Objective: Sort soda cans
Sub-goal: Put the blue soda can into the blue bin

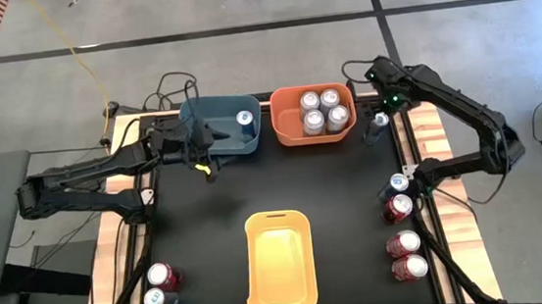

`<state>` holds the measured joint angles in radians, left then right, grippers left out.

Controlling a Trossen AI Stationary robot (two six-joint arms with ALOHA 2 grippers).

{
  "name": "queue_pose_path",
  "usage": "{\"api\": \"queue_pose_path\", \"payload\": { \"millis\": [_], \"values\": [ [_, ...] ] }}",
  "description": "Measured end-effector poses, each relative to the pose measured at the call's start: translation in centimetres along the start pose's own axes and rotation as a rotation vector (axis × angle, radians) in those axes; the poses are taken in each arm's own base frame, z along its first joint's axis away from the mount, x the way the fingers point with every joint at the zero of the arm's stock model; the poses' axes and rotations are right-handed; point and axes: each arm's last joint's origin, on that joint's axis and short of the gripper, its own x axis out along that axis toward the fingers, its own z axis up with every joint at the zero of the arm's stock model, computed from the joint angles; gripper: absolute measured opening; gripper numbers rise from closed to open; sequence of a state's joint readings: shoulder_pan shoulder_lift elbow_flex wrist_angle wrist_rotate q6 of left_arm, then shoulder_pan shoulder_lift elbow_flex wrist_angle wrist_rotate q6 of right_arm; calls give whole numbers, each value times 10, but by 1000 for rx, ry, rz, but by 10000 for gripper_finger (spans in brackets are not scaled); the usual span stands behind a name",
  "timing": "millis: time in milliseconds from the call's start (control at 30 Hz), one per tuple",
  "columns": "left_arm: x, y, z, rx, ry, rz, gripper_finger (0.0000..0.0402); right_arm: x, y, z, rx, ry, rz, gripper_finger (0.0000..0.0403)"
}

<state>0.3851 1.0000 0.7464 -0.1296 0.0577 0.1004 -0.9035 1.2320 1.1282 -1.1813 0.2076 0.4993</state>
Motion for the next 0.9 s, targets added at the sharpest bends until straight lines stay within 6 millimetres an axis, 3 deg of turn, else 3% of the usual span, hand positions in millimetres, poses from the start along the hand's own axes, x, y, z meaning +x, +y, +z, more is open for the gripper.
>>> {"api": "queue_pose_path", "payload": {
  "millis": [267,700,800,900],
  "values": [
    [0,0,-3,-2,32,-5,344,9,5,-5,23,77,-84,379],
    [0,0,-3,25,29,-6,344,50,18,-4,-18,131,-83,379],
    [0,0,-3,29,29,-6,344,49,20,-3,-25,113,-63,366],
    [0,0,-3,28,28,-6,344,48,23,-4,-63,112,-55,327]
  ]
}}
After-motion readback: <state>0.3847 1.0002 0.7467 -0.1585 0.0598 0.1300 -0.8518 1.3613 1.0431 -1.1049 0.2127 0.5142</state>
